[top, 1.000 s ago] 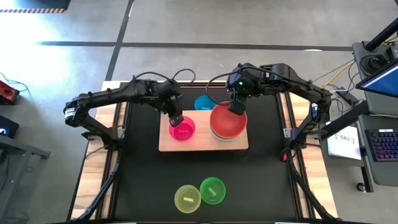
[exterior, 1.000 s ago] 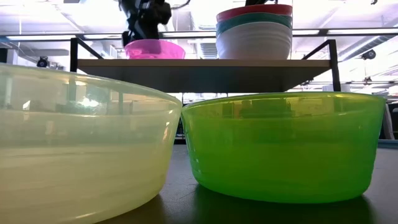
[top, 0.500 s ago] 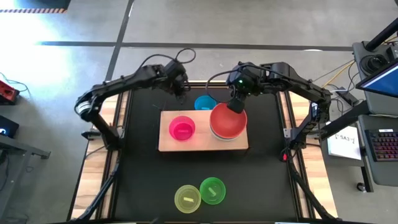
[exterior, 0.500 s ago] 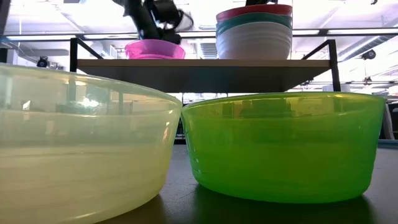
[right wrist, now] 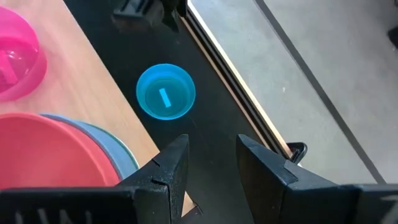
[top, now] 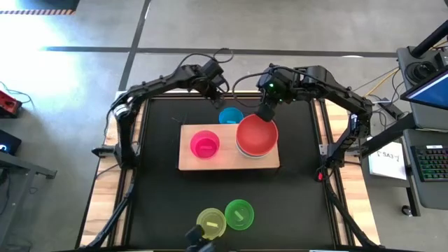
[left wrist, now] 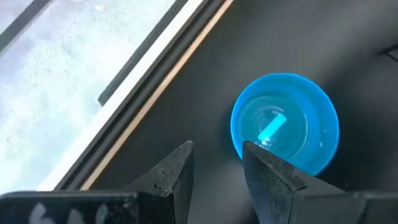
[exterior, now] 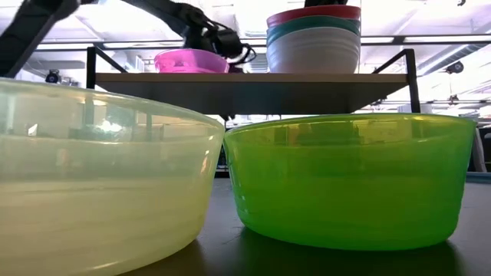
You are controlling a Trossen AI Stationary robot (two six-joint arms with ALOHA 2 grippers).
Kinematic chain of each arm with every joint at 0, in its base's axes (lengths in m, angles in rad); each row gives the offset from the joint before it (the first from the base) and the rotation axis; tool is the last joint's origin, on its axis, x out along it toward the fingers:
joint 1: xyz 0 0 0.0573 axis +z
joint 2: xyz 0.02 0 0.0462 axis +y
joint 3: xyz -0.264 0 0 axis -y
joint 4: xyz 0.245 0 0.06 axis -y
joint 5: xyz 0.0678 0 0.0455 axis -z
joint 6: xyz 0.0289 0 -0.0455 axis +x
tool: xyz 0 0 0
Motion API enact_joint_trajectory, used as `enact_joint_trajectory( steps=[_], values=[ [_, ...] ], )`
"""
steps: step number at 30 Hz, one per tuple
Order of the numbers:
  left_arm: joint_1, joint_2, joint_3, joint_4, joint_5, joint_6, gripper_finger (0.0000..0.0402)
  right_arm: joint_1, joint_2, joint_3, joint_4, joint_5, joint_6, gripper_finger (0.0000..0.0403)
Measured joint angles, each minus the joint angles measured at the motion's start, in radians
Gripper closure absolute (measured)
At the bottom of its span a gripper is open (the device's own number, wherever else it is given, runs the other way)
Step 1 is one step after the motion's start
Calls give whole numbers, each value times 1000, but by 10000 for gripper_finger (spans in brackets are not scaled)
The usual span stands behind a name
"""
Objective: Place and stack bowls onto a shelf
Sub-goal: Stack the small light blue bowl on top of the small pink bowl on the shelf
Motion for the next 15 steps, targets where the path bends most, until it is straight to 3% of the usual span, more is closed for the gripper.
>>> enact_joint_trajectory(
  steps=[15],
  values=[
    [-12,161,32,24,79,-35,283,-6,0,-27,-41,0,-19,280]
  ],
)
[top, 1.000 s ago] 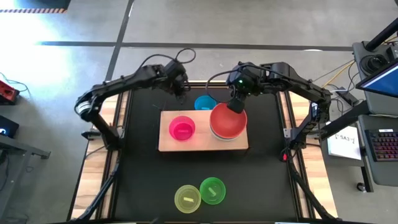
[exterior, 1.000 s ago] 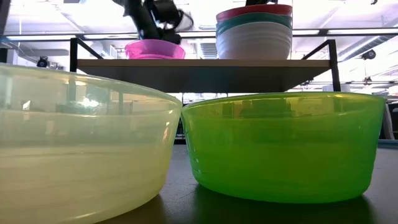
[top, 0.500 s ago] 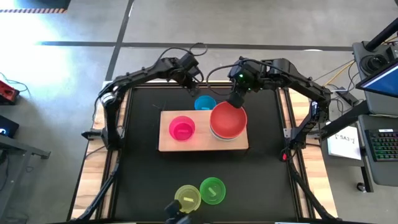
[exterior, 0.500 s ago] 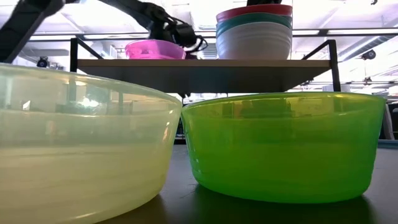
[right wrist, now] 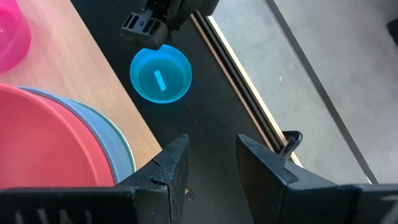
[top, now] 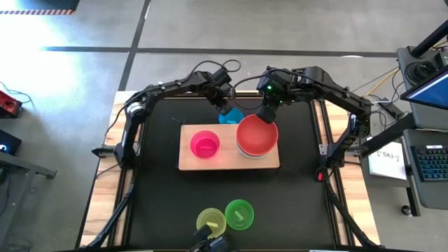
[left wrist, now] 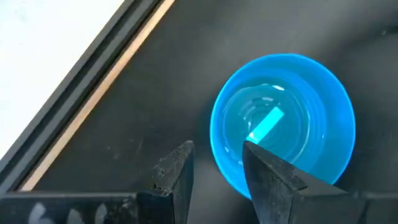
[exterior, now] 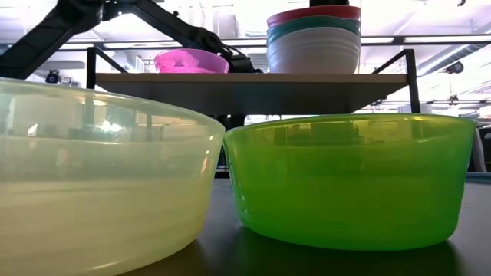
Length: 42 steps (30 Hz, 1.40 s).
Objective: Place and stack bowls onto a shelf
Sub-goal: Stack the small light blue bowl on top of the small pink bowl on the shelf
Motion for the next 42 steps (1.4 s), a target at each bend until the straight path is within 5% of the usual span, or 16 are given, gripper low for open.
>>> enact_joint_trajectory(
  steps=[26,34,42],
  values=[
    [-1,133,-2,36,78,-27,286,-4,0,-45,-4,0,-18,280],
    [-1,133,-2,40,78,-25,388,-7,0,-73,-4,0,-16,280],
    [0,121,-2,24,78,-41,401,-7,0,-74,-4,0,-3,280]
  ],
)
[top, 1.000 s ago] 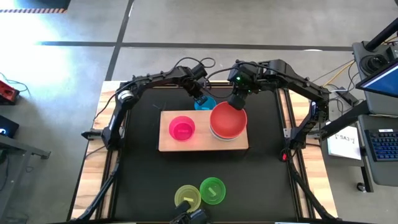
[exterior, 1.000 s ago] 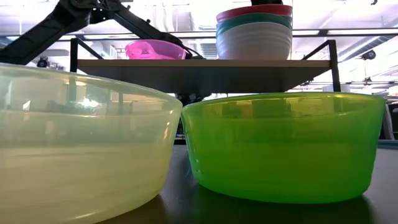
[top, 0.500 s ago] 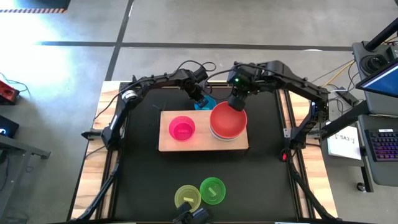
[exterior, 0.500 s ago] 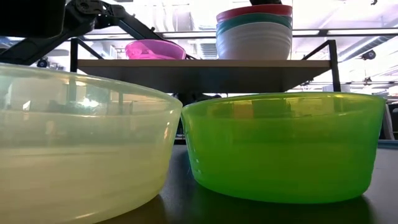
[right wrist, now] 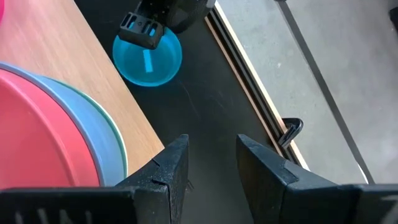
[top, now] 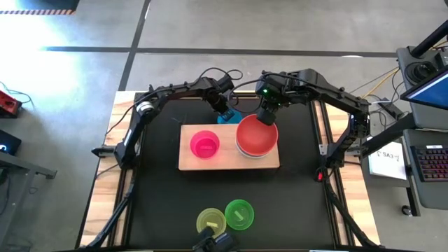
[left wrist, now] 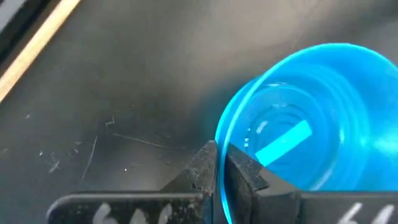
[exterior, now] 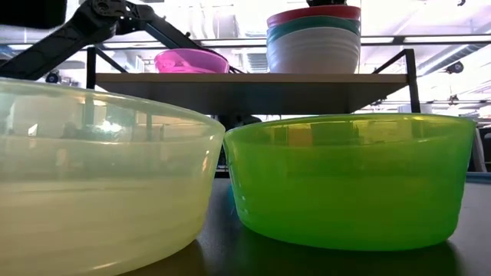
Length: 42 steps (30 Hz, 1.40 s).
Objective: Place and stack bowls onto a shelf
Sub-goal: Stack the small light blue bowl on top of the small pink bowl on the shelf
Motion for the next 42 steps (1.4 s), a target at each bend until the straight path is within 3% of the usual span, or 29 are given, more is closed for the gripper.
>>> enact_joint_trajectory(
  steps=[5,19,28,36,42],
  values=[
    [13,-46,0,15,-5,-8,401,0,0,0,-7,0,6,280],
    [128,-244,54,-11,-155,-3,401,0,0,0,-32,-37,44,280],
    [144,-379,165,-241,-164,1,401,0,-2,0,-58,-37,14,280],
    [42,-490,219,-463,-159,-47,402,-3,-12,0,-54,-34,-73,280],
    [-136,-572,176,-539,-163,-151,402,-7,-16,0,-48,-26,-104,280]
  ],
)
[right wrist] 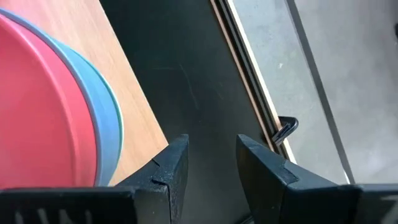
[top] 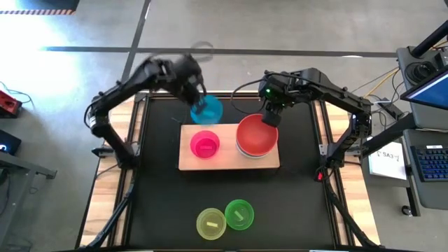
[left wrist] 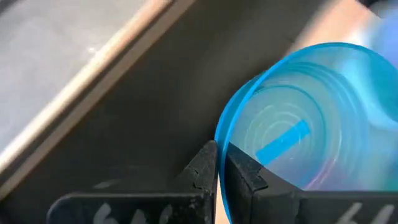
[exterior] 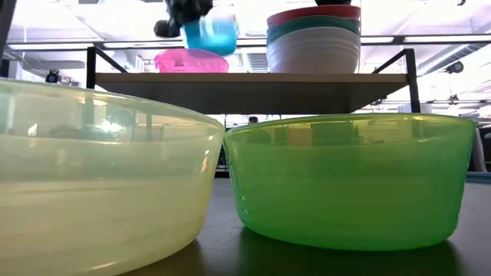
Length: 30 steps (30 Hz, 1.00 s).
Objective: Place and stack bowls onto a shelf
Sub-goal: Stack the small light blue bowl on top of the small pink bowl on the shelf
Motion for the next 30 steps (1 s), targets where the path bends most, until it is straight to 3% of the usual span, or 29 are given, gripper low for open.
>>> enact_joint_trajectory(
  steps=[7,11,17,30],
  values=[
    [-233,-16,-92,-1,-25,-112,402,0,0,0,17,0,-14,280],
    [-307,-16,-113,-11,-29,-119,402,0,0,0,19,0,-14,280],
    [-322,-16,-116,-57,-144,-132,402,0,0,0,20,0,8,280],
    [-319,-17,-197,-63,-181,-123,402,0,0,0,19,0,28,280]
  ],
)
